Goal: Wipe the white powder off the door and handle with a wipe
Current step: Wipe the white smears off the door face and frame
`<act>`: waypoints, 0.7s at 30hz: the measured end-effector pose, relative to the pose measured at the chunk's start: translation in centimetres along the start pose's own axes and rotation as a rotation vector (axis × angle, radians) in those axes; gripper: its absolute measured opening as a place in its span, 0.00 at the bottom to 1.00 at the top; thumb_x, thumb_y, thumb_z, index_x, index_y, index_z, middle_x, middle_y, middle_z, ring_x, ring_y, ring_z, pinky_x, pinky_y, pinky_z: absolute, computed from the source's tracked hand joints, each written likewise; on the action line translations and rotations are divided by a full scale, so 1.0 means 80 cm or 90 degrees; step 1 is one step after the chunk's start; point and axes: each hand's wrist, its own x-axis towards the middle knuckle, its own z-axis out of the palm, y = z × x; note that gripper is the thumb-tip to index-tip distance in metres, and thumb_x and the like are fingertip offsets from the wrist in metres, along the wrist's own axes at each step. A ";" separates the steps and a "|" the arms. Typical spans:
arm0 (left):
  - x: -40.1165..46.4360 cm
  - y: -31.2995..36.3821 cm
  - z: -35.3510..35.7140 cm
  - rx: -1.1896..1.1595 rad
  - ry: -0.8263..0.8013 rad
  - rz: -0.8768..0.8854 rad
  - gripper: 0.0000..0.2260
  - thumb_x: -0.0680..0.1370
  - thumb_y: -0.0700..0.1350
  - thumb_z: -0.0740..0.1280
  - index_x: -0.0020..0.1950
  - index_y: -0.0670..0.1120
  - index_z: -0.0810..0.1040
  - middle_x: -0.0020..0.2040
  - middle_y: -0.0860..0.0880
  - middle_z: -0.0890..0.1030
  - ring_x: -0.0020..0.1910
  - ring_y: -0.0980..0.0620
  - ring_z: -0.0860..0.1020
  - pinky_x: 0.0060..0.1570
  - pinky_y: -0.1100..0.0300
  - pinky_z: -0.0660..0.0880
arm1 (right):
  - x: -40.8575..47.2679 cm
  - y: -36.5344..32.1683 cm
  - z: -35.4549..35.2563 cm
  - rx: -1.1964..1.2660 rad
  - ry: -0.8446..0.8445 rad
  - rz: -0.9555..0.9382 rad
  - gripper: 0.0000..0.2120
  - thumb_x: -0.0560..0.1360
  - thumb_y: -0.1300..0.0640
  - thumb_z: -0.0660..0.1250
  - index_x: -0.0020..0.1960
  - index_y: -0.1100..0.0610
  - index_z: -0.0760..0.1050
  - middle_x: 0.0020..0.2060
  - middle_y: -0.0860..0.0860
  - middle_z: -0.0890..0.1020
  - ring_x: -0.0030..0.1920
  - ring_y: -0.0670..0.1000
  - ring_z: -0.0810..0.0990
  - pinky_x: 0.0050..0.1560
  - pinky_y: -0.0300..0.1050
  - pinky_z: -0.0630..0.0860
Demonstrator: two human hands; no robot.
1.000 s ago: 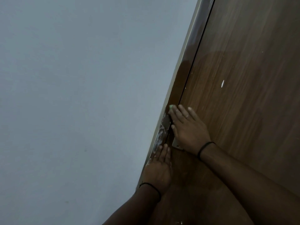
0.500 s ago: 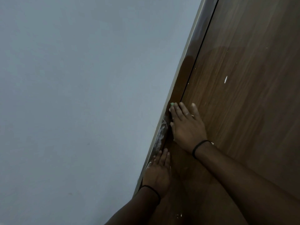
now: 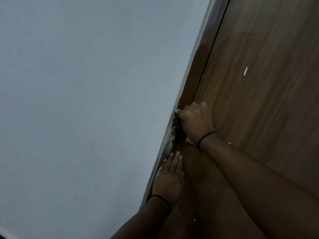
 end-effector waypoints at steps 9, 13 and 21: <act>-0.011 0.004 0.013 -0.010 0.011 0.010 0.25 0.83 0.50 0.52 0.79 0.45 0.53 0.79 0.48 0.53 0.78 0.49 0.49 0.73 0.48 0.45 | 0.012 -0.002 0.002 0.041 -0.034 0.039 0.12 0.72 0.69 0.59 0.43 0.60 0.81 0.39 0.55 0.79 0.43 0.56 0.76 0.45 0.48 0.67; -0.029 0.005 0.020 0.027 0.014 0.015 0.22 0.79 0.51 0.60 0.71 0.45 0.72 0.72 0.49 0.71 0.71 0.51 0.69 0.67 0.52 0.68 | -0.021 -0.031 0.010 0.037 -0.141 -0.075 0.08 0.74 0.64 0.63 0.46 0.56 0.81 0.41 0.54 0.81 0.45 0.57 0.80 0.49 0.49 0.71; -0.045 -0.001 0.028 0.047 -0.004 0.007 0.23 0.77 0.52 0.55 0.68 0.47 0.76 0.69 0.50 0.75 0.68 0.52 0.73 0.66 0.56 0.71 | -0.013 -0.030 0.008 0.023 -0.077 0.008 0.05 0.70 0.69 0.66 0.40 0.61 0.78 0.38 0.57 0.79 0.38 0.60 0.79 0.38 0.49 0.69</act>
